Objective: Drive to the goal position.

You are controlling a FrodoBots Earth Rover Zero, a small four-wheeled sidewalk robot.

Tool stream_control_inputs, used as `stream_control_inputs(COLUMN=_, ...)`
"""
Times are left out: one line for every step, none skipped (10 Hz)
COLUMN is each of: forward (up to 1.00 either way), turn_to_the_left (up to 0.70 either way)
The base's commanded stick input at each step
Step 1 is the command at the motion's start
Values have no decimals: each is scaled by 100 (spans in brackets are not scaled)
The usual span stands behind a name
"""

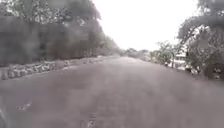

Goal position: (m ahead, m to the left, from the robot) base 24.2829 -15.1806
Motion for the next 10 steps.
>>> stream_control_inputs(forward=70, turn_to_the_left=0)
stream_control_inputs(forward=70, turn_to_the_left=0)
stream_control_inputs(forward=70, turn_to_the_left=0)
stream_control_inputs(forward=70, turn_to_the_left=0)
stream_control_inputs(forward=70, turn_to_the_left=0)
stream_control_inputs(forward=70, turn_to_the_left=0)
stream_control_inputs(forward=70, turn_to_the_left=0)
stream_control_inputs(forward=70, turn_to_the_left=0)
stream_control_inputs(forward=70, turn_to_the_left=0)
stream_control_inputs(forward=70, turn_to_the_left=0)
